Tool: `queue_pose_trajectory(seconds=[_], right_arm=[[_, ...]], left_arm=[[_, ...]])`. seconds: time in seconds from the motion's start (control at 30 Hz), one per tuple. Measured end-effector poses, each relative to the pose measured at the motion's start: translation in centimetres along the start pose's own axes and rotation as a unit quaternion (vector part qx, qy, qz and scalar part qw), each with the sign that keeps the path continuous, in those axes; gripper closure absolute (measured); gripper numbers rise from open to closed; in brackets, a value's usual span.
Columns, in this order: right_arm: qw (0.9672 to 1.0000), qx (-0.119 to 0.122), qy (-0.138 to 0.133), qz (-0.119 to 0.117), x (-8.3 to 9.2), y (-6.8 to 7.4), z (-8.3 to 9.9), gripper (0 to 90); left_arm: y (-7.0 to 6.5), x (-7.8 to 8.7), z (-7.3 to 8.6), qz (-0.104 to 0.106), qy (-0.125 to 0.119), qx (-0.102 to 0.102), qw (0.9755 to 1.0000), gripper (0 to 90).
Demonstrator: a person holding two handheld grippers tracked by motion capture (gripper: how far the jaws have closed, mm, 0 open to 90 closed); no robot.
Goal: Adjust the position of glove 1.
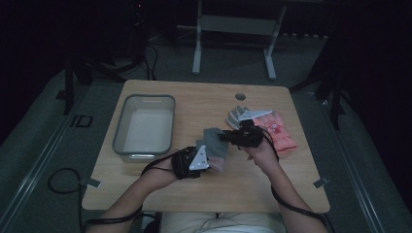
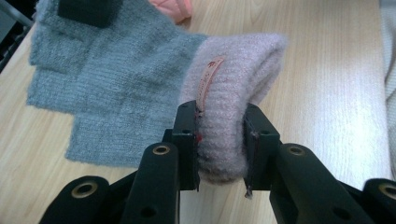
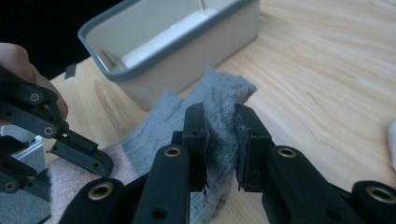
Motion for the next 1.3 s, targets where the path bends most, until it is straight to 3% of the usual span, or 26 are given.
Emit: queue_pose_trajectory(seconds=[0.1,0.4,0.7,0.93,1.3], right_arm=[[1.0000,0.006,-0.001,-0.004,-0.4,0.6,-0.9,76.7],[0.9996,0.026,-0.008,-0.012,-2.4,2.6,-4.2,76.7],[0.9987,0.047,-0.012,-0.016,-4.2,4.8,-7.4,76.7],[0.9976,0.064,-0.010,-0.021,-6.1,6.6,-9.3,76.7],[0.9969,0.071,-0.005,-0.035,-10.1,9.3,-11.3,76.7]], left_arm=[[0.7,1.0,0.4,0.002,-0.001,0.008,1.0000,70.3],[2.8,4.3,1.8,-0.023,0.035,-0.005,0.9991,70.4],[4.5,7.2,3.3,-0.040,0.053,-0.009,0.9977,70.4],[5.5,9.1,5.1,-0.041,0.060,0.007,0.9973,70.2],[6.5,11.5,8.6,-0.046,0.080,0.033,0.9952,70.2]])
Point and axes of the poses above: each handheld gripper's, and its own axes: x roughly backward along the jaws, z roughly out of its underside, y roughly to its left, the point moved 8 cm from there along -x, roughly forward along the jaws, and after that the axes turned 9 degrees about -x, right-handed, at the moved point
